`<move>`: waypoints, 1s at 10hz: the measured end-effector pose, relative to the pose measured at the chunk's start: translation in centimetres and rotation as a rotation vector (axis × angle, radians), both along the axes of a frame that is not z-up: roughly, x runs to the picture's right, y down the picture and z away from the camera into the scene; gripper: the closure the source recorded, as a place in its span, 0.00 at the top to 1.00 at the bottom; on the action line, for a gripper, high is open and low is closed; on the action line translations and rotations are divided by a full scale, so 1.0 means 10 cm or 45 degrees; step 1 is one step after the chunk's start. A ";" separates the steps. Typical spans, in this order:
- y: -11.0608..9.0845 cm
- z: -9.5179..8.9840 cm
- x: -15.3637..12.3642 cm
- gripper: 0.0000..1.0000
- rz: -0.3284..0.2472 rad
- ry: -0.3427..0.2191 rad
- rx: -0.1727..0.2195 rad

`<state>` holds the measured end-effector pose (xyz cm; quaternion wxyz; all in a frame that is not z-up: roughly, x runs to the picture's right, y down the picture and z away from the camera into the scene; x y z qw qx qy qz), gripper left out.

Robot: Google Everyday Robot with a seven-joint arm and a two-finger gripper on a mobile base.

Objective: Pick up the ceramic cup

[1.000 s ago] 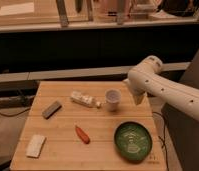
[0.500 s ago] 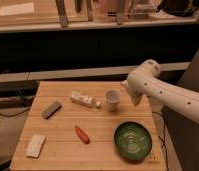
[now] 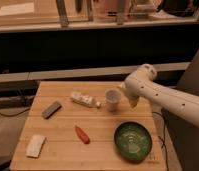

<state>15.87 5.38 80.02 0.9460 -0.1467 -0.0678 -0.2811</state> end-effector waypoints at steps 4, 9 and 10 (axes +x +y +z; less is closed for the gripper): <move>0.04 0.12 -0.04 0.80 -0.036 -0.040 -0.007; 0.09 0.26 -0.06 0.80 -0.062 -0.080 -0.034; 0.10 0.28 -0.07 0.80 -0.066 -0.088 -0.040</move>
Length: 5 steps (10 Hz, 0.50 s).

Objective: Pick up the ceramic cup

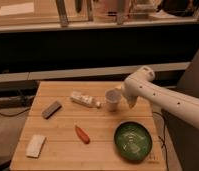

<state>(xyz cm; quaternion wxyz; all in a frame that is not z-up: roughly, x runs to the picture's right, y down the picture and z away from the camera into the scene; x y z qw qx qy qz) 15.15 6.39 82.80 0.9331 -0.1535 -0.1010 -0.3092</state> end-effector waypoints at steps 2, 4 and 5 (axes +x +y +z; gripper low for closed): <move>0.02 0.04 0.01 0.80 -0.013 -0.012 -0.011; 0.03 0.07 0.00 0.80 -0.020 -0.023 -0.021; 0.03 0.08 -0.02 0.80 -0.026 -0.029 -0.025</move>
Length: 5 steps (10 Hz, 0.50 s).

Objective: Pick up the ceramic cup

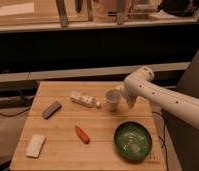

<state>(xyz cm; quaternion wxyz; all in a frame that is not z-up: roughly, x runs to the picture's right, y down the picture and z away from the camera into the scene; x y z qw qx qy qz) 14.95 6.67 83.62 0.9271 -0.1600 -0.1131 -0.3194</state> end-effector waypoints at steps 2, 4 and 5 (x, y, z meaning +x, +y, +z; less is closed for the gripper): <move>0.00 0.02 -0.02 0.80 -0.008 -0.009 -0.007; 0.02 0.06 -0.02 0.80 -0.017 -0.018 -0.018; 0.03 0.07 -0.02 0.80 -0.020 -0.022 -0.022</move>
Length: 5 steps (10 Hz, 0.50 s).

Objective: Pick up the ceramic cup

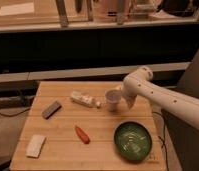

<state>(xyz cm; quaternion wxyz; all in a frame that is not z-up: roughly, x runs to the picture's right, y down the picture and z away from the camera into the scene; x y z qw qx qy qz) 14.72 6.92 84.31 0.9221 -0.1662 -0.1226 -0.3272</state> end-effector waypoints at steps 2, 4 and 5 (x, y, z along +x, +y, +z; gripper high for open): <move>0.00 0.03 -0.03 0.80 -0.001 -0.007 -0.009; 0.01 0.05 -0.03 0.80 -0.003 -0.011 -0.016; 0.01 0.07 -0.03 0.80 -0.005 -0.013 -0.019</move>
